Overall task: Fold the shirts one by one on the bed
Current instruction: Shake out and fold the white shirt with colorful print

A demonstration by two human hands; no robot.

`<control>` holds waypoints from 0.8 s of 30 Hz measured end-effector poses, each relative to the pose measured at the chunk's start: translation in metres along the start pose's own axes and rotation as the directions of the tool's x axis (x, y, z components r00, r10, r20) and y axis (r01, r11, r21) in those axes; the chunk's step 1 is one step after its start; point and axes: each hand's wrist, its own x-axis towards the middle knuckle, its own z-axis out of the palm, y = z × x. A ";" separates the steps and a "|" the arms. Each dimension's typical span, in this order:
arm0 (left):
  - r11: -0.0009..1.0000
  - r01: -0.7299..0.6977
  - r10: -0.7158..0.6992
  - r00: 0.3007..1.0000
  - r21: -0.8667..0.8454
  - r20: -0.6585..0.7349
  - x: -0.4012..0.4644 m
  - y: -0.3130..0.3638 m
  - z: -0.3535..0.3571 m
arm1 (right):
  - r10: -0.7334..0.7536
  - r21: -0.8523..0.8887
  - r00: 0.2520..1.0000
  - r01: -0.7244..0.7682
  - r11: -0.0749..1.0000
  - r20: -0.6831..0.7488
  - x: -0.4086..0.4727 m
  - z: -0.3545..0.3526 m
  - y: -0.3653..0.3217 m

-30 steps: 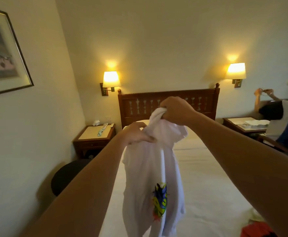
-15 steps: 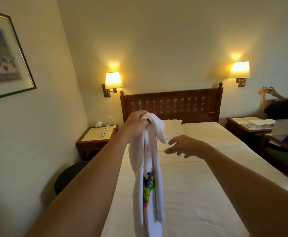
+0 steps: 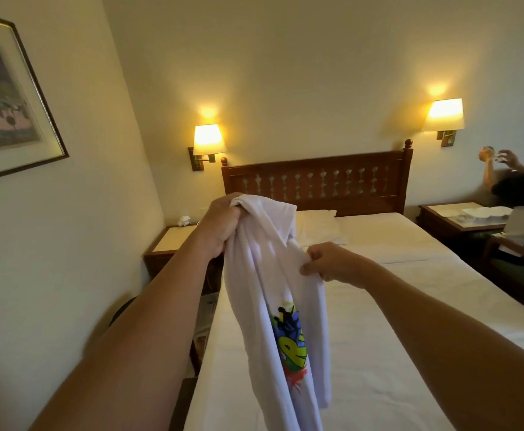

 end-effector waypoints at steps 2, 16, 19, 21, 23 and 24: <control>1.000 0.018 -0.018 0.999 -0.021 -0.031 -0.001 -0.008 -0.005 | 0.023 -0.150 0.999 -0.019 0.989 0.026 -0.002 0.005 0.009; 0.907 0.383 -0.420 0.817 0.173 0.395 -0.013 -0.035 -0.010 | -0.315 -0.193 0.903 0.267 0.944 -0.293 0.004 -0.014 -0.040; 0.968 0.208 -0.249 0.872 0.142 0.421 -0.009 -0.030 0.026 | -0.386 -0.290 0.889 0.312 0.905 -0.248 0.009 -0.017 -0.059; 0.987 0.059 -0.119 0.891 0.147 0.438 -0.008 -0.030 0.047 | -0.410 -0.349 0.886 0.321 0.880 -0.218 0.009 -0.022 -0.065; 0.979 -0.015 -0.059 0.934 0.204 0.354 -0.006 -0.032 0.057 | -0.417 -0.412 0.884 0.307 0.858 -0.209 0.006 -0.030 -0.065; 0.972 -0.028 -0.042 0.957 0.234 0.288 -0.004 -0.034 0.060 | -0.409 -0.431 0.887 0.290 0.854 -0.214 0.003 -0.034 -0.063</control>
